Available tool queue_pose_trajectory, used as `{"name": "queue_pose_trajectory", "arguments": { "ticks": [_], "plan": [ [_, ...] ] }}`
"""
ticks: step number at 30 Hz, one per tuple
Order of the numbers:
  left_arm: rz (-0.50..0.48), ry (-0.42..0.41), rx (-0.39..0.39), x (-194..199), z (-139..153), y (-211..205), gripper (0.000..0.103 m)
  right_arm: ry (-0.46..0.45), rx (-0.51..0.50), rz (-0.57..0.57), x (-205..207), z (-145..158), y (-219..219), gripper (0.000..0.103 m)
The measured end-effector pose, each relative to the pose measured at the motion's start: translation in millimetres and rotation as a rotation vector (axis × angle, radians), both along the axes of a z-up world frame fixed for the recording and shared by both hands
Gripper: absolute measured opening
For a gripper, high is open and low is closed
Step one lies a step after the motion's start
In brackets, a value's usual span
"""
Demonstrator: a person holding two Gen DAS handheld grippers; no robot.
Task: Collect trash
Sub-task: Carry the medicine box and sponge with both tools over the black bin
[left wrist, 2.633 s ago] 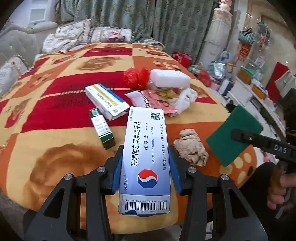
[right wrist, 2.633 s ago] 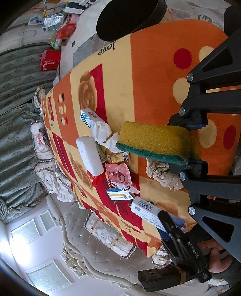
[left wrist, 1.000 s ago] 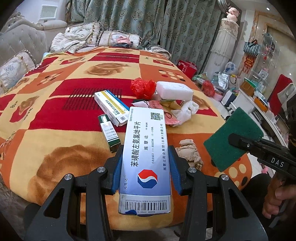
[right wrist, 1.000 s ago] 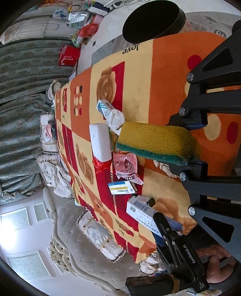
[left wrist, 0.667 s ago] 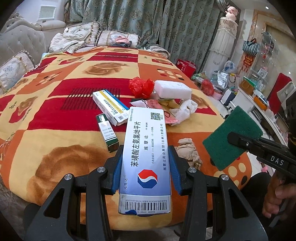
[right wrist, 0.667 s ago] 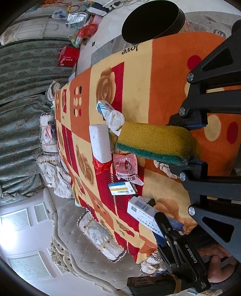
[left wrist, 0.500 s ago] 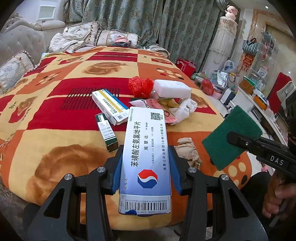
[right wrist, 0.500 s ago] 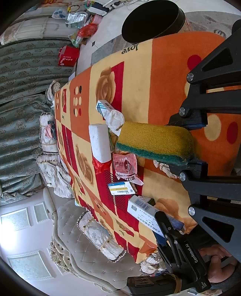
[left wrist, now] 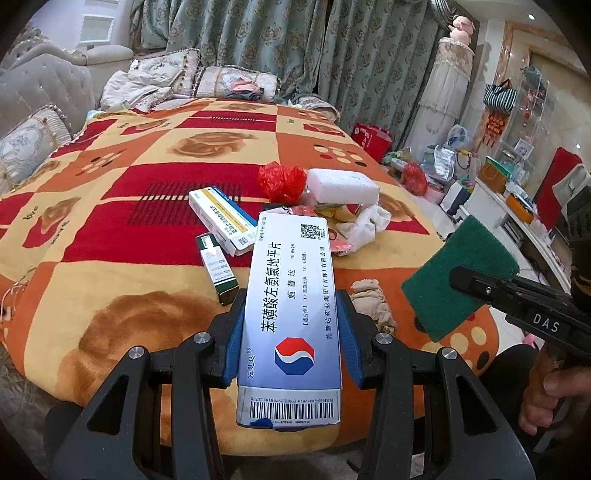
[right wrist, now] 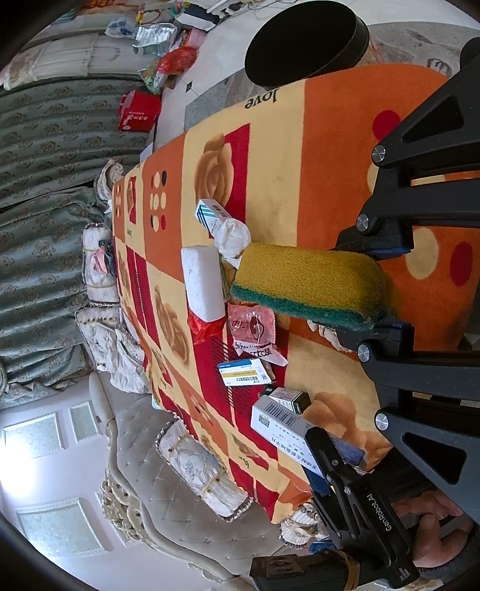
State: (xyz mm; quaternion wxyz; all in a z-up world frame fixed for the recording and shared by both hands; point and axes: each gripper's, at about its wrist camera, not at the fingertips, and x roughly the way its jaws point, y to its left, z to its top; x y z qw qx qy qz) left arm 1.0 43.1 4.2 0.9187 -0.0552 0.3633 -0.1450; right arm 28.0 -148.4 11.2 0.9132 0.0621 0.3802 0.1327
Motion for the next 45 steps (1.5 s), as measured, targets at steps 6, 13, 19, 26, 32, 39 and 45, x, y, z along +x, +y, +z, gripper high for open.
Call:
{"name": "queue_pose_trajectory", "arguments": {
  "ticks": [6,13,19,26,32,39,45],
  "plan": [
    [-0.002,0.002,-0.014,-1,0,5,0.043,-0.003,-0.012,0.002,-2,2,4,0.022],
    [-0.016,0.011,-0.029,-1,-3,8,0.043,0.002,-0.028,-0.010,-3,3,5,0.022],
    [-0.015,0.013,-0.035,0,-3,11,0.043,0.004,-0.040,-0.001,-2,3,10,0.022],
    [-0.026,0.017,-0.008,2,-2,8,0.043,-0.011,-0.044,-0.006,-2,3,3,0.022],
    [-0.074,0.007,-0.010,14,5,-12,0.043,-0.040,-0.015,-0.018,1,8,-27,0.022],
    [-0.222,-0.016,-0.024,29,17,-75,0.043,-0.078,0.035,-0.100,-2,12,-93,0.022],
    [-0.340,-0.021,0.013,41,22,-152,0.043,-0.107,0.046,-0.235,-1,12,-167,0.022]
  ]
}}
